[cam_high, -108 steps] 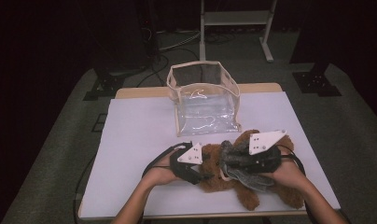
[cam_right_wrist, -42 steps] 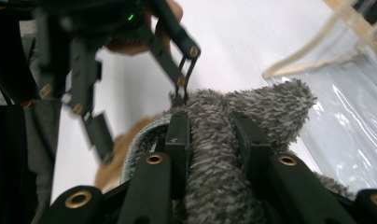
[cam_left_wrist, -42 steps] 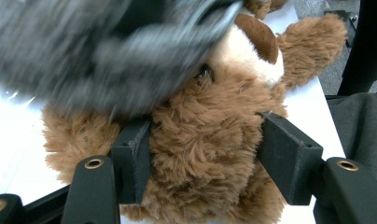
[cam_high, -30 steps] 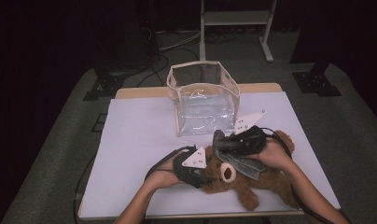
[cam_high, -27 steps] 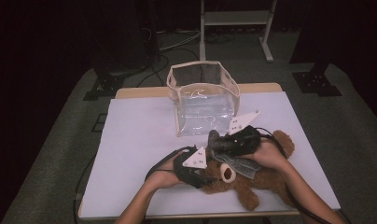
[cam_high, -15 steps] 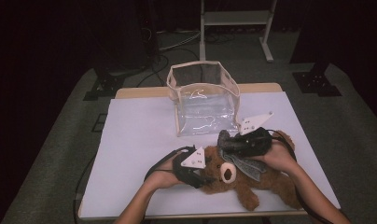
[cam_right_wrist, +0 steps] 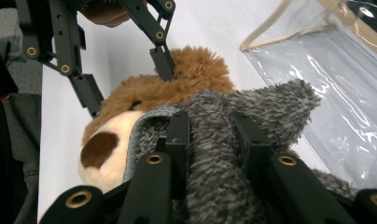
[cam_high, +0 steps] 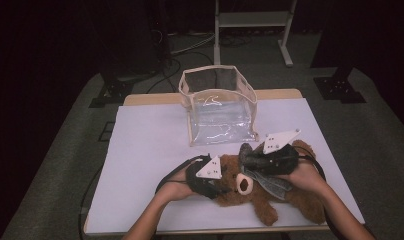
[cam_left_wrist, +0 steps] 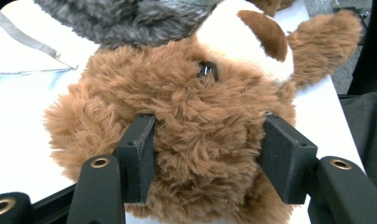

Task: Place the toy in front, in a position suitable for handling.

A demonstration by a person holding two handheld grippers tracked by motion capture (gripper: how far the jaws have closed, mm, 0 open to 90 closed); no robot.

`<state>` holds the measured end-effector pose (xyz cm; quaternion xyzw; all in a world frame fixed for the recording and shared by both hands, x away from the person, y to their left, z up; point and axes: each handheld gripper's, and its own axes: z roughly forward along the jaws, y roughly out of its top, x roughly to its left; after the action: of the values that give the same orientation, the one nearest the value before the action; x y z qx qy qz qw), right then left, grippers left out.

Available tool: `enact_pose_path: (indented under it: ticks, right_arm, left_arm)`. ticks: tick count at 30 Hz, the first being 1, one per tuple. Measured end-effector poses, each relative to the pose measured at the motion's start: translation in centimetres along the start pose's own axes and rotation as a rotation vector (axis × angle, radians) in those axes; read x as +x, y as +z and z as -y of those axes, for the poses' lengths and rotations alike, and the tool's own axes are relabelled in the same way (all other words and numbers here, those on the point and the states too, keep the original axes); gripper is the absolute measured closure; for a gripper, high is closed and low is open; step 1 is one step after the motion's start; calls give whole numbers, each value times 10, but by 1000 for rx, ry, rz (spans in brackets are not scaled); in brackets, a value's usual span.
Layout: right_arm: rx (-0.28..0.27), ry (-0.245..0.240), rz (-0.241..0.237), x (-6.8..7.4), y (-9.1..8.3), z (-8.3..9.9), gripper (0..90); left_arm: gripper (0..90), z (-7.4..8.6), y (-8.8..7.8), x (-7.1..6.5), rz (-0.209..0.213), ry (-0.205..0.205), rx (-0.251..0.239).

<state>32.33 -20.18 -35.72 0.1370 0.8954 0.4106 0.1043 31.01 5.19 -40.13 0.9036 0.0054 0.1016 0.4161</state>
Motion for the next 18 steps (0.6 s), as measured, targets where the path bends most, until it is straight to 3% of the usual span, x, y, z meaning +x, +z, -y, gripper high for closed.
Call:
enact_pose_path:
  ticks: [2, 5, 9, 12, 15, 18]
  right_arm:
    - [-32, 10, -7, 1, -2, 0, 700]
    - [-49, -15, -2, 5, -5, -2, 700]
    - [-48, 0, 8, 6, -15, 10, 700]
    - [-64, 6, 18, 9, -21, 19, 700]
    - [-99, 2, 11, 14, -20, 16, 700]
    - [-123, -24, -6, 20, -19, 10, 700]
  left_arm:
    - [412, -1, 0, 2, -6, -2, 7]
    - [405, 1, -1, 5, -6, -22, -2]
    - [386, 5, -2, 13, -26, -69, -22]
    - [385, 4, -2, 15, -33, -73, -17]
    - [390, 1, -1, 19, -57, -74, 1]
    - [393, 0, -2, 23, -84, -101, -5]
